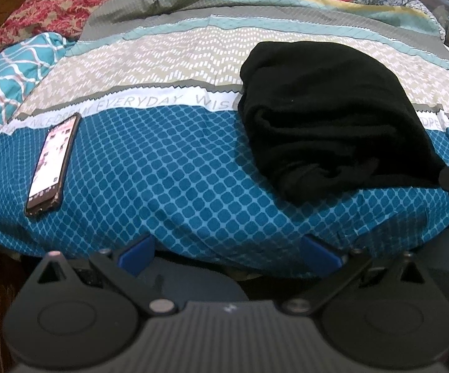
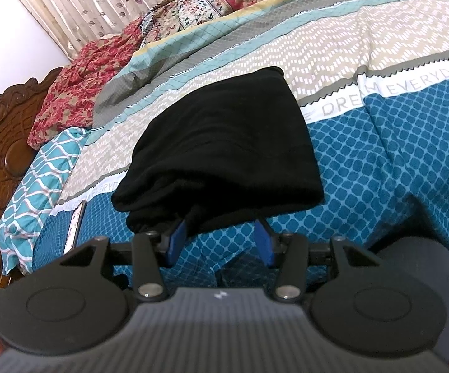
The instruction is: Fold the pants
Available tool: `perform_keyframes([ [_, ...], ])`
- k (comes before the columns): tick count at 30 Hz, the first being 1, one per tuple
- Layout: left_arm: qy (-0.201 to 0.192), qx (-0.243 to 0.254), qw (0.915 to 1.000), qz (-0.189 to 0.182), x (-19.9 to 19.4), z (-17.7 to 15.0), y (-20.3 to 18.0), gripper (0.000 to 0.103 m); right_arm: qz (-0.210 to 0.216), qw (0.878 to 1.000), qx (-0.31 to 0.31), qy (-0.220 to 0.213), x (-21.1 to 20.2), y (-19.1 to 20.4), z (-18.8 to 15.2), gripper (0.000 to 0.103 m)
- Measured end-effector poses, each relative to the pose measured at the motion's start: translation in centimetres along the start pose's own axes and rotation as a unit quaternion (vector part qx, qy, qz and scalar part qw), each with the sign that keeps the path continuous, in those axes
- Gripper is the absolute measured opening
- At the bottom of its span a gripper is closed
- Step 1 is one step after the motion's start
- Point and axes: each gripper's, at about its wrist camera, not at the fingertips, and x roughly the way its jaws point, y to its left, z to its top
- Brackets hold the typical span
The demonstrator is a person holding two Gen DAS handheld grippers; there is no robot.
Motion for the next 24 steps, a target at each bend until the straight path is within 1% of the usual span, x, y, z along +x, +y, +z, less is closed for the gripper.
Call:
perform_keyframes([
  [6, 0.025, -0.014, 0.9993, -0.024, 1.0, -0.2, 0.3, 0.103, 0.001, 1.000, 0.008, 0.006, 0.3, -0.5, -0.1, 0.051],
  [9, 0.036, -0.018, 0.9975, -0.058, 1.3, -0.3, 0.5, 0.103, 0.002, 1.000, 0.013, 0.010, 0.5, -0.8, -0.1, 0.051],
  [12, 0.020, -0.024, 0.9960, -0.084, 0.8, 0.1, 1.0, 0.103, 0.008, 1.000, 0.013, 0.010, 0.4, -1.0, 0.0, 0.051],
  [14, 0.005, -0.037, 0.9932, -0.110, 0.3, 0.9, 2.1, 0.103, 0.018, 1.000, 0.006, -0.005, -0.2, -1.0, 0.4, 0.051],
  [15, -0.004, -0.047, 0.9907, -0.128, 0.1, 1.4, 2.8, 0.103, 0.026, 0.999, 0.001, -0.019, -0.6, -1.2, 0.7, 0.052],
  [16, -0.014, -0.060, 0.9873, -0.146, -0.1, 2.1, 3.6, 0.103, 0.034, 0.999, -0.004, -0.034, -1.1, -1.3, 1.0, 0.056],
  [17, -0.024, -0.074, 0.9836, -0.162, -0.2, 2.9, 4.5, 0.103, 0.040, 0.998, -0.009, -0.048, -1.5, -1.6, 1.3, 0.059],
  [18, -0.032, -0.087, 0.9803, -0.175, -0.3, 3.8, 5.3, 0.103, 0.044, 0.997, -0.015, -0.063, -1.9, -1.8, 1.8, 0.065],
  [19, -0.038, -0.098, 0.9778, -0.182, -0.1, 4.7, 6.0, 0.103, 0.044, 0.996, -0.019, -0.073, -2.0, -2.1, 2.2, 0.070],
  [22, -0.048, -0.130, 0.9708, -0.196, 1.2, 7.3, 7.3, 0.103, 0.029, 0.994, -0.027, -0.099, -2.0, -3.5, 3.9, 0.081],
  [24, -0.038, -0.140, 0.9693, -0.198, 3.1, 9.1, 7.5, 0.103, 0.017, 0.995, -0.018, -0.099, -1.1, -4.7, 5.2, 0.082],
])
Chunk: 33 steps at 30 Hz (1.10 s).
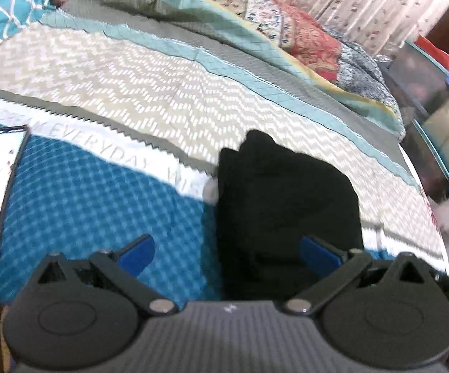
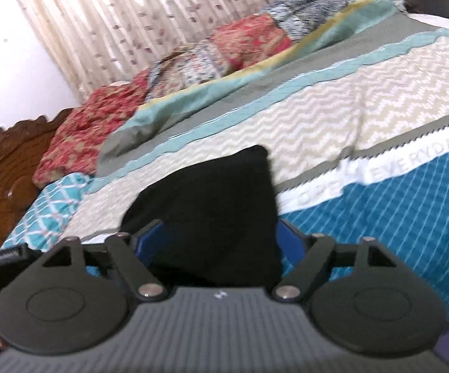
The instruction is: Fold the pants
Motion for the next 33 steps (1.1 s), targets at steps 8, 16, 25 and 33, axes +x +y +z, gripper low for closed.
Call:
perform_keyframes([
  [8, 0.089, -0.037, 0.9936, -0.059, 8.5, 2.0, 0.2, 0.103, 0.002, 0.998, 0.037, 0.045, 5.9, -2.9, 1.5, 0.084],
  [16, 0.104, -0.011, 0.9850, -0.137, 11.9, -0.2, -1.4, 0.093, 0.102, 0.985, 0.069, 0.118, 10.4, -1.8, 0.0, 0.066],
  [25, 0.032, 0.031, 0.9871, -0.154, 8.3, 4.7, -4.1, 0.045, 0.124, 0.990, -0.067, 0.028, 6.5, 5.1, 2.8, 0.034],
  [33, -0.086, 0.094, 0.9838, -0.126, 11.7, 13.9, -8.8, 0.046, 0.113, 0.979, -0.152, -0.082, 11.0, 5.5, 11.6, 0.034],
])
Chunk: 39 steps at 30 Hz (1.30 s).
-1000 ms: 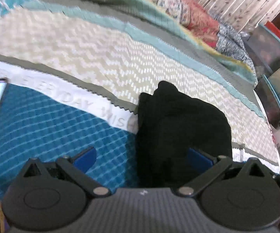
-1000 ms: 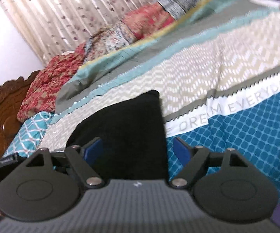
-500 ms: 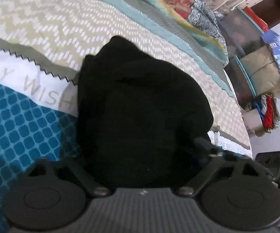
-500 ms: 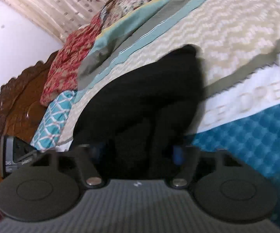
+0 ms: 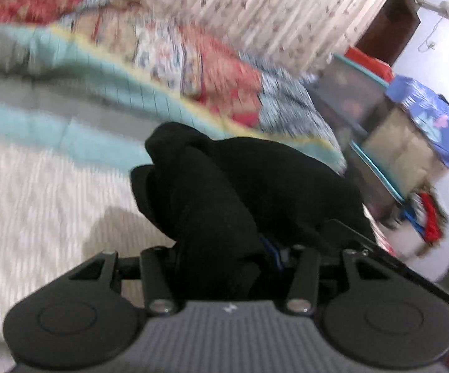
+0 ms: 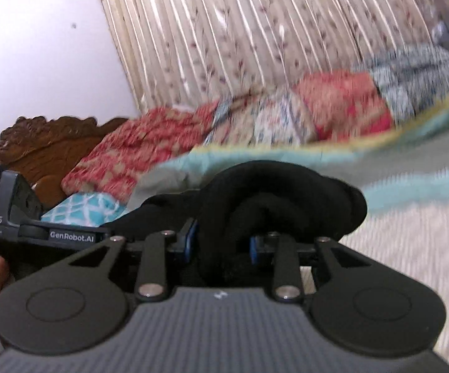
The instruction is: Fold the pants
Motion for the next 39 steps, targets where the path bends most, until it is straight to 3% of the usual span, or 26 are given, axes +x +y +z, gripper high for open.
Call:
perform_keyframes([
  [3, -0.031, 0.010, 0.9978, 0.057, 4.4, 1.2, 1.1, 0.061, -0.021, 0.999, -0.027, -0.009, 3.9, -2.3, 0.4, 0.037],
  [4, -0.024, 0.008, 0.9947, 0.100, 6.9, 1.1, 1.9, 0.071, -0.036, 0.999, -0.032, -0.003, 5.4, -3.2, 0.0, 0.042],
  [6, 0.021, -0.002, 0.9848, 0.172, 10.9, 0.5, 3.2, 0.065, -0.107, 0.993, -0.019, 0.043, 9.2, -5.2, -1.6, 0.049],
  [7, 0.048, -0.013, 0.9795, 0.195, 12.3, -0.1, 3.9, 0.067, -0.142, 0.987, -0.009, 0.079, 10.8, -6.3, -2.5, 0.049],
  [8, 0.040, -0.026, 0.9810, 0.188, 12.2, -0.6, 4.3, 0.072, -0.174, 0.978, 0.003, 0.113, 11.6, -7.1, -3.7, 0.050],
  [9, 0.031, -0.037, 0.9829, 0.178, 11.5, -0.8, 4.3, 0.072, -0.190, 0.975, 0.023, 0.113, 11.3, -7.7, -4.6, 0.051],
  [11, 0.023, -0.019, 0.9831, 0.180, 10.3, -1.2, 3.4, 0.071, -0.174, 0.980, 0.069, 0.074, 8.4, -8.2, -5.3, 0.064],
  [16, 0.036, 0.028, 0.9722, 0.230, 7.5, -2.1, 0.4, 0.080, -0.182, 0.977, 0.103, 0.043, 2.8, -6.5, -5.9, 0.066],
  [21, 0.068, 0.026, 0.9673, 0.243, 3.5, -4.5, -1.4, 0.081, -0.193, 0.976, 0.089, 0.049, -1.9, -2.2, -7.4, 0.067],
  [25, 0.073, 0.049, 0.9648, 0.248, -0.7, -7.5, -3.4, 0.099, -0.194, 0.974, 0.091, 0.071, -3.2, 0.2, -8.6, 0.068],
  [28, 0.072, 0.072, 0.9618, 0.254, -3.4, -9.2, -4.9, 0.102, -0.195, 0.973, 0.086, 0.091, -5.1, 2.0, -9.8, 0.070],
  [34, 0.080, 0.076, 0.9612, 0.253, -7.8, -12.1, -7.1, 0.103, -0.177, 0.973, 0.096, 0.114, -8.0, 5.1, -11.3, 0.074],
  [39, 0.071, 0.058, 0.9631, 0.253, -10.4, -13.4, -7.6, 0.103, -0.166, 0.977, 0.085, 0.102, -9.5, 7.0, -11.1, 0.078],
])
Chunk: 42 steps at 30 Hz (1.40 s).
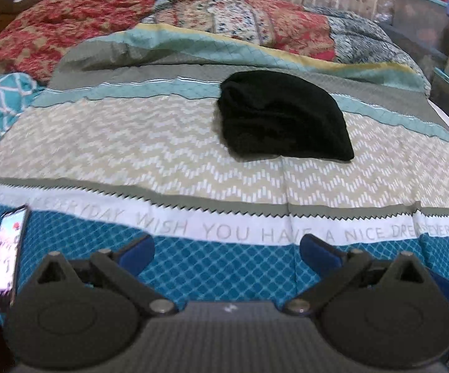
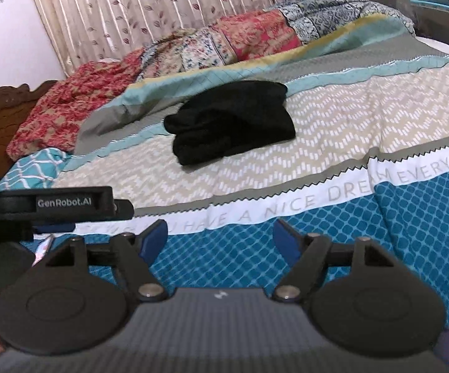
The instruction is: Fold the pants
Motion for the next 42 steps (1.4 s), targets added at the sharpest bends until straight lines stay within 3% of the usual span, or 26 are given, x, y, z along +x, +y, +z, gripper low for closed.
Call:
perform_keyframes([
  [5, -0.005, -0.016, 0.9998, -0.013, -1.5, -0.6, 0.8, 0.103, 0.002, 1.000, 0.002, -0.005, -1.0, 0.3, -0.8, 0.079],
  [11, -0.018, 0.010, 0.9995, 0.024, -2.5, -1.4, 0.1, 0.103, 0.002, 1.000, 0.001, -0.003, -1.5, 0.6, -1.6, 0.079],
  [21, -0.024, 0.022, 0.9985, 0.044, -2.5, -1.7, 0.5, 0.103, -0.002, 1.000, -0.002, -0.017, -2.1, 0.8, -1.6, 0.079],
  [29, -0.017, 0.065, 0.9959, 0.061, -2.1, -1.6, 0.2, 0.103, -0.002, 1.000, 0.004, -0.017, -2.2, 0.7, -1.6, 0.079],
  [42, -0.014, 0.055, 0.9961, 0.068, -2.1, -1.5, 0.8, 0.103, -0.008, 1.000, 0.008, -0.022, -2.4, 0.7, -1.4, 0.079],
])
